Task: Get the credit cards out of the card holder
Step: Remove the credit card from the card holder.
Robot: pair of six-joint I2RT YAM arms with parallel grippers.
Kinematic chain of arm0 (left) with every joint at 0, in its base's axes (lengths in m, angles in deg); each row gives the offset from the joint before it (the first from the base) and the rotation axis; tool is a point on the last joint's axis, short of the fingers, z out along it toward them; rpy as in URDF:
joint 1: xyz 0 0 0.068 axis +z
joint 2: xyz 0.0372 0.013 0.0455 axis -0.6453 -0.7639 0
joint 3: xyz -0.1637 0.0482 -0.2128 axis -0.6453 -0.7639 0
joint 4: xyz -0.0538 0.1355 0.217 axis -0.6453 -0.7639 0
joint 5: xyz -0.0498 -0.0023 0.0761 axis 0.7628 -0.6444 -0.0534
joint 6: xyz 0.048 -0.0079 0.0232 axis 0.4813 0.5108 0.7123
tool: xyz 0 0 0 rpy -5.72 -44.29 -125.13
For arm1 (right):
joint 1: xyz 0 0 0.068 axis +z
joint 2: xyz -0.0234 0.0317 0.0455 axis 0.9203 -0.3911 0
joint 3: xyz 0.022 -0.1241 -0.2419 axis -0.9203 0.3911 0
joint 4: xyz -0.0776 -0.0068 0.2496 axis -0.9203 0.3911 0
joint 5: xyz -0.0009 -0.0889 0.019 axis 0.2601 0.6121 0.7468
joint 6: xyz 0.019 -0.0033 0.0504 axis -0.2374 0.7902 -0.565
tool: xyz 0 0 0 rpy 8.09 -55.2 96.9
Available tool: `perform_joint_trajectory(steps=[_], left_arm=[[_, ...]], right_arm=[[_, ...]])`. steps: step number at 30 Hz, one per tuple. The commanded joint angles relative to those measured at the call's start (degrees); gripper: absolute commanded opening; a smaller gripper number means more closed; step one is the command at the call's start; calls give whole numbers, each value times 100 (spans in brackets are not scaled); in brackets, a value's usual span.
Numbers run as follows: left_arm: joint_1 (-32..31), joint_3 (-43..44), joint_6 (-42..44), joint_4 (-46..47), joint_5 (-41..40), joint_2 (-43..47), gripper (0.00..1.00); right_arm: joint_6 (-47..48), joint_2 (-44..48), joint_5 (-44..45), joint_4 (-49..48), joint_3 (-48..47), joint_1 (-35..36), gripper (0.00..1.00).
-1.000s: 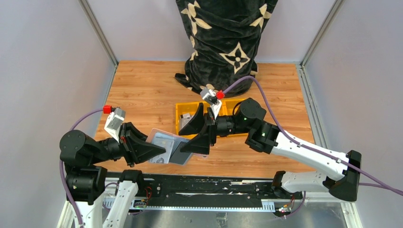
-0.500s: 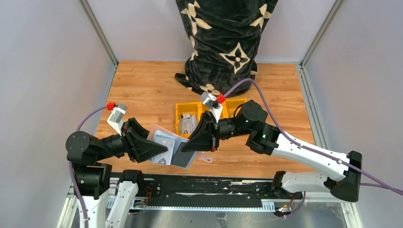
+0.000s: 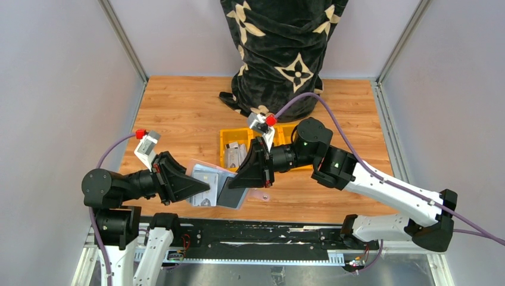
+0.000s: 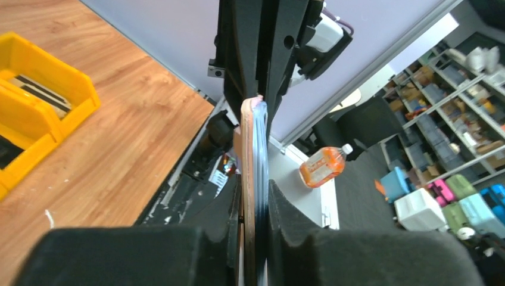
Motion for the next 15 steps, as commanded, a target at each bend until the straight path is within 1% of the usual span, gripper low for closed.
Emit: perform_joint_trajectory(steps=[1, 2, 3, 4, 5, 8, 10, 12, 15], left_arm=[[-21, 90, -19, 40, -28, 16, 9], [-15, 109, 16, 21, -74, 9, 6], [-21, 119, 50, 9, -132, 5, 4], [-21, 124, 91, -26, -213, 4, 2], [-17, 138, 155, -77, -294, 4, 0], [-16, 174, 407, -334, -641, 4, 0], [-21, 173, 535, -439, -893, 12, 0], [-19, 169, 667, -522, -1253, 55, 0], [-14, 77, 673, -424, -1728, 161, 0]], right_arm=[[324, 132, 257, 393, -218, 20, 20], [368, 194, 404, 449, -219, -15, 30], [417, 264, 593, 512, -226, -57, 38], [477, 364, 800, 530, -235, -94, 43], [504, 486, 1178, 720, -233, -136, 47], [533, 965, 2004, 623, -121, -178, 47], [368, 1169, 2156, 181, 76, -181, 47], [56, 1098, 1747, -199, 155, -178, 47], [-573, 594, 877, -747, 142, -89, 45]])
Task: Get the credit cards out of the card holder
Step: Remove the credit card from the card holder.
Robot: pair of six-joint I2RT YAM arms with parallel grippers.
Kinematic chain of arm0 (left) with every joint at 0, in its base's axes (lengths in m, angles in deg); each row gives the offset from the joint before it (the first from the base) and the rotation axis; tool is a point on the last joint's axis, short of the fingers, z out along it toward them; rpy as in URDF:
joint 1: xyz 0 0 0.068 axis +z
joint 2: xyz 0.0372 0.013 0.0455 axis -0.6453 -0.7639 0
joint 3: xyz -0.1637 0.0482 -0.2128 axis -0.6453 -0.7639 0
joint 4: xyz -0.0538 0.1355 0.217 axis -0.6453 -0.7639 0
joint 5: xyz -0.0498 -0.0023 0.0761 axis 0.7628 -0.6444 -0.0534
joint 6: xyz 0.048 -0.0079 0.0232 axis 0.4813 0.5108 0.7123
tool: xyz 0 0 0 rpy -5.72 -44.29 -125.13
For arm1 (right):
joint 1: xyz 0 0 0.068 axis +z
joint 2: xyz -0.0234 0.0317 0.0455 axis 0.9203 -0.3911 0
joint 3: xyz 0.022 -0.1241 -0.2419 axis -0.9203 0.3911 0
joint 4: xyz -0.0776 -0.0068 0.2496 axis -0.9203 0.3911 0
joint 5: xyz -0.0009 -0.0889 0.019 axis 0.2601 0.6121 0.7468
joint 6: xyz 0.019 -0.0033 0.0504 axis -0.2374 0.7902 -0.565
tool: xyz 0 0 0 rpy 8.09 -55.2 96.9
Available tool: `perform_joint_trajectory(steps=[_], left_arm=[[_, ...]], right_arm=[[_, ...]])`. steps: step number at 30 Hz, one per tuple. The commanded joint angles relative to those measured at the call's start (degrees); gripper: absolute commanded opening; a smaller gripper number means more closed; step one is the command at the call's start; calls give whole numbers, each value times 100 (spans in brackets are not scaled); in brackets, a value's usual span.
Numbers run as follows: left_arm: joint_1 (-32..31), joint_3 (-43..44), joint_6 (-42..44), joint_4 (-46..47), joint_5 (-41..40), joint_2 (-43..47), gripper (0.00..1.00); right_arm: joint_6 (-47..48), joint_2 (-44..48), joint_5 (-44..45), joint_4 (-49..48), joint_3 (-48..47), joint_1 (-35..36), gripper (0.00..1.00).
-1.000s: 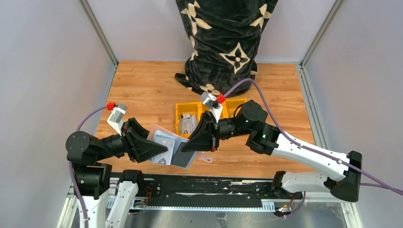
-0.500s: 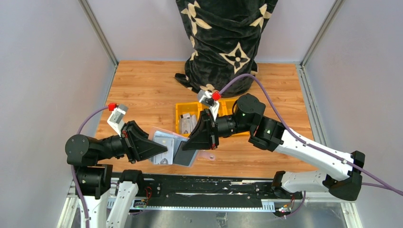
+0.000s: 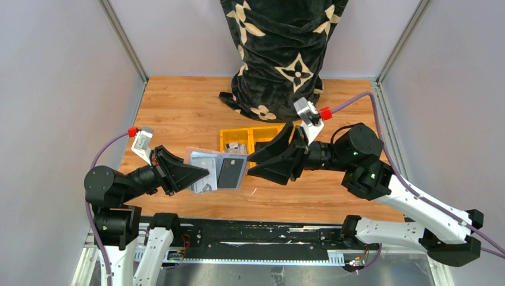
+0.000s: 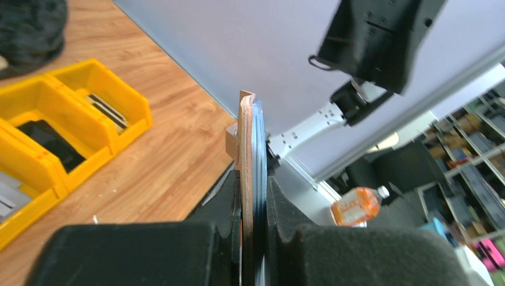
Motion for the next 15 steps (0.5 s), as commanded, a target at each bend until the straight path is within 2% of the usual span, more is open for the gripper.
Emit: perform_joint_trajectory(steps=[1, 7, 15], left_arm=[[-15, 12, 96, 99, -830, 179, 0], [-20, 5, -63, 231, -715, 222, 0], [-20, 83, -217, 399, -427, 211, 0]], right_arm=[[-794, -683, -797, -887, 91, 130, 45], [-973, -1349, -1009, -1243, 78, 378, 47], [-928, -1514, -970, -1241, 70, 377, 49]])
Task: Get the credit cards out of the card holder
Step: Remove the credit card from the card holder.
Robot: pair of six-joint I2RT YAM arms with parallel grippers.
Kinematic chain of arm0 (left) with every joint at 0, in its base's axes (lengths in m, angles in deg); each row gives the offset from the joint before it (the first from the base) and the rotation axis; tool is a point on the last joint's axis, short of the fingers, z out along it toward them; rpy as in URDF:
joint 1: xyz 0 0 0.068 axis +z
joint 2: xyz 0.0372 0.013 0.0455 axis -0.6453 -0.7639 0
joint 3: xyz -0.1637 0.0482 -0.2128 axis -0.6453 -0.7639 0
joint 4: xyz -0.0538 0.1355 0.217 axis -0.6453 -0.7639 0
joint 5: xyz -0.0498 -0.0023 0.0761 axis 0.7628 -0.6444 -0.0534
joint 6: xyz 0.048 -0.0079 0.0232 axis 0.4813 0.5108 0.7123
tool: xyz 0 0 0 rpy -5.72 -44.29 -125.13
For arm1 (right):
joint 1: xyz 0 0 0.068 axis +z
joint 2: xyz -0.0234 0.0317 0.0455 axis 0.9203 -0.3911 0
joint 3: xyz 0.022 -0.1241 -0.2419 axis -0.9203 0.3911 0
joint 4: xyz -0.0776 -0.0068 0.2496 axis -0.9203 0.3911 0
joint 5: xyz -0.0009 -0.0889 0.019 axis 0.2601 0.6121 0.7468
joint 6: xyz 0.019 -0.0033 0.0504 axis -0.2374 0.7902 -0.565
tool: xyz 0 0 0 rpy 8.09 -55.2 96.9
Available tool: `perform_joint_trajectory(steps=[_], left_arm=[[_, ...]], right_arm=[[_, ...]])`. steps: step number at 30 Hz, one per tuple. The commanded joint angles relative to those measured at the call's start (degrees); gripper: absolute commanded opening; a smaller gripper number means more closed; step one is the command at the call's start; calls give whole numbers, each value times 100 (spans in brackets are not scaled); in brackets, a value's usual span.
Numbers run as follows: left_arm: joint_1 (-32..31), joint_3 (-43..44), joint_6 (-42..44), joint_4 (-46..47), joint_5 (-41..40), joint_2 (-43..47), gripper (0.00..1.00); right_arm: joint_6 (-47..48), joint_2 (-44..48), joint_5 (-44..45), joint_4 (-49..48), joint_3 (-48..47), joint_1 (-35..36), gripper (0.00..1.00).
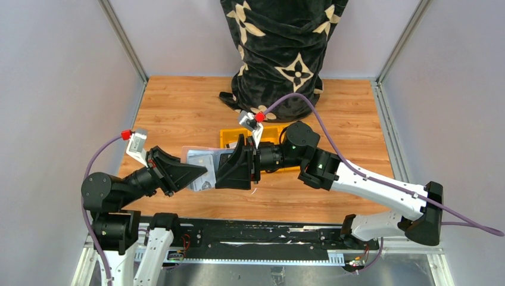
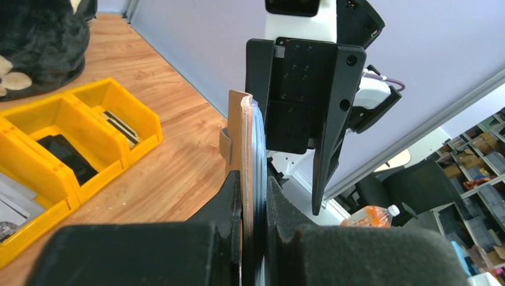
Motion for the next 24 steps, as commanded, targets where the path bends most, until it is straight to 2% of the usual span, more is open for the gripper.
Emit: perform_joint_trajectory(steps=[1, 6, 12, 14, 15, 18, 20, 22, 24], left_arm=[[-15, 81, -211, 401, 181, 46, 0], [-16, 76, -382, 538, 257, 47, 0], [-15, 21, -440, 564, 215, 88, 6], [-17, -16, -475, 615, 207, 106, 8], [-13, -34, -494, 633, 212, 115, 12], [-16, -79, -585, 655, 292, 132, 35], [-14, -125, -711, 768, 450, 151, 46], [-16, -193, -859, 902, 613, 168, 50], [-15, -257, -975, 1012, 736, 170, 48]], right_arm=[[-54, 57, -132, -289, -68, 64, 49], [-117, -24, -164, -423, -93, 64, 47], [-532, -269, -190, -1065, -147, 56, 32], [-680, -356, -174, -1276, -155, 51, 23], [-733, -371, -158, -1328, -146, 51, 17], [-842, -329, -66, -1472, -36, 6, 1], [-840, -238, -14, -1491, 49, -18, 0], [-829, -179, -10, -1516, 117, -45, 0], [-827, -143, -10, -1527, 145, -58, 0]])
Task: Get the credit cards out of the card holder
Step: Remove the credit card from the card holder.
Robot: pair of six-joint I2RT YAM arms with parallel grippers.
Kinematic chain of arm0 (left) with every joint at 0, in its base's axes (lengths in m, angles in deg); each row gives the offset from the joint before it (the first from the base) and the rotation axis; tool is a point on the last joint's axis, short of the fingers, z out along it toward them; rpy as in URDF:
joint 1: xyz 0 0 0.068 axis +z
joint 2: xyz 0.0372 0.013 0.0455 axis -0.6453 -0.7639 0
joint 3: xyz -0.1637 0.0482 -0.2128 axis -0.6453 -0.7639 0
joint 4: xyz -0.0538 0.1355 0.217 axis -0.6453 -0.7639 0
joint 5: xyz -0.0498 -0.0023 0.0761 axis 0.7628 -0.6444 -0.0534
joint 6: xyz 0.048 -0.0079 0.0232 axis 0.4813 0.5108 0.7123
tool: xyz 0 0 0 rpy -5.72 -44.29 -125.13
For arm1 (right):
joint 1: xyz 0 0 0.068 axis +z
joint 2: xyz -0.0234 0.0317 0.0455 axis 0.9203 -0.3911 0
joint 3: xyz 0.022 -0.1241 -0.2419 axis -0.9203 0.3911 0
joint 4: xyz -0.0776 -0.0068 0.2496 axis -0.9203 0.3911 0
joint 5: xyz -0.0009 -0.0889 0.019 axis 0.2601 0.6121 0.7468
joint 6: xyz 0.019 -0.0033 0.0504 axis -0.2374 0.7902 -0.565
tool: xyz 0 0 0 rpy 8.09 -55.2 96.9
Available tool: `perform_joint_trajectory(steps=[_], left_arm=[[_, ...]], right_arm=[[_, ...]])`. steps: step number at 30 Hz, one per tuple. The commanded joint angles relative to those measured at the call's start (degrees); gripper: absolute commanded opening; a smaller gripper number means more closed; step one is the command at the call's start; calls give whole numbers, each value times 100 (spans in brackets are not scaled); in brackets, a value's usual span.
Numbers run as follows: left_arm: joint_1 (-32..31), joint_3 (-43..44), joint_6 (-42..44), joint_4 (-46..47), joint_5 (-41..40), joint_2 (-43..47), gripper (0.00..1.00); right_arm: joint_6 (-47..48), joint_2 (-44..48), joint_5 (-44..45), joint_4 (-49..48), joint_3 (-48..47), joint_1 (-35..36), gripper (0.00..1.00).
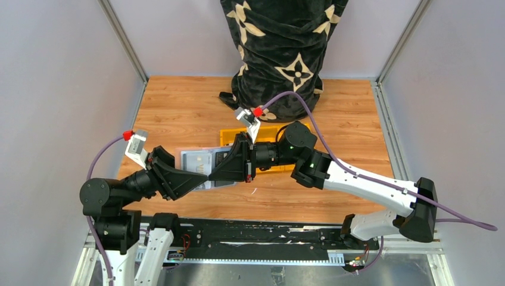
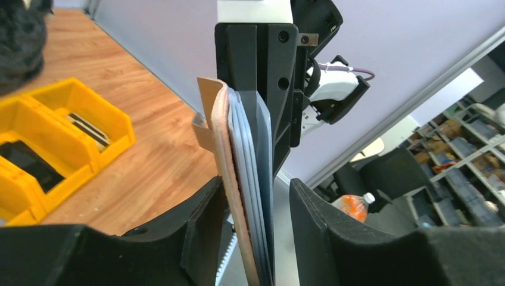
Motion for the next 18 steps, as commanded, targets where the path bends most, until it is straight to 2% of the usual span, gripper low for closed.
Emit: perform_joint_trajectory(steps=[1, 6, 13, 18], left_arm=[[-19, -149, -363, 362, 426, 76, 46], [-19, -134, -630, 667, 628, -14, 30], [-21, -85, -671, 726, 700, -87, 26], [-16, -102, -636, 751, 625, -105, 16]], right_arm=[[-100, 181, 78, -474, 116, -48, 0], [-96, 279, 105, -498, 257, -80, 0], [-92, 604, 234, -527, 633, -129, 0], [-99, 712, 275, -531, 781, -129, 0]])
